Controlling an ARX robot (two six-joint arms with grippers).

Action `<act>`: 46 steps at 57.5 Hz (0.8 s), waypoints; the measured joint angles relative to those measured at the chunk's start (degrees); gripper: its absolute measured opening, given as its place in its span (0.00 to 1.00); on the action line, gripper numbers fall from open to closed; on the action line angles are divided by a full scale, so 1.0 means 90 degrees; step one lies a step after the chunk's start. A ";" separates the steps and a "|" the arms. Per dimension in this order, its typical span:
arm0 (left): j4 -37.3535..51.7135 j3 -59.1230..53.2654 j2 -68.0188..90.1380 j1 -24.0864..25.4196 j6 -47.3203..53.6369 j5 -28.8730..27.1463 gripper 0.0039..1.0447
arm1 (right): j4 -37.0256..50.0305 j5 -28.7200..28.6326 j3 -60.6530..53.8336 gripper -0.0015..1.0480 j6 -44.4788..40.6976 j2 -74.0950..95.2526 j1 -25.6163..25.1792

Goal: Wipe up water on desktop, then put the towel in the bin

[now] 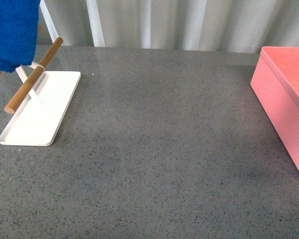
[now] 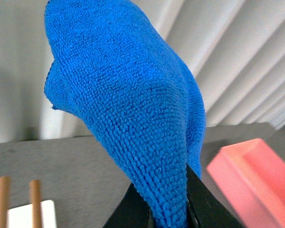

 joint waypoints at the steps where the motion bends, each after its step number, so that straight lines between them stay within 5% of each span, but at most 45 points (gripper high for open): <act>1: 0.0075 -0.0046 -0.0036 -0.0010 -0.0080 0.0036 0.05 | 0.0000 0.0000 0.0000 0.93 0.0000 0.0000 0.0000; 11: 0.0449 -0.0408 -0.0136 -0.0216 -0.0901 0.0260 0.05 | 0.0000 0.0000 0.0000 0.93 0.0000 0.0000 0.0000; 46: 0.0379 -0.0500 0.0124 -0.0488 -0.0602 0.0029 0.05 | 0.0000 0.0000 0.0000 0.93 0.0000 0.0000 0.0000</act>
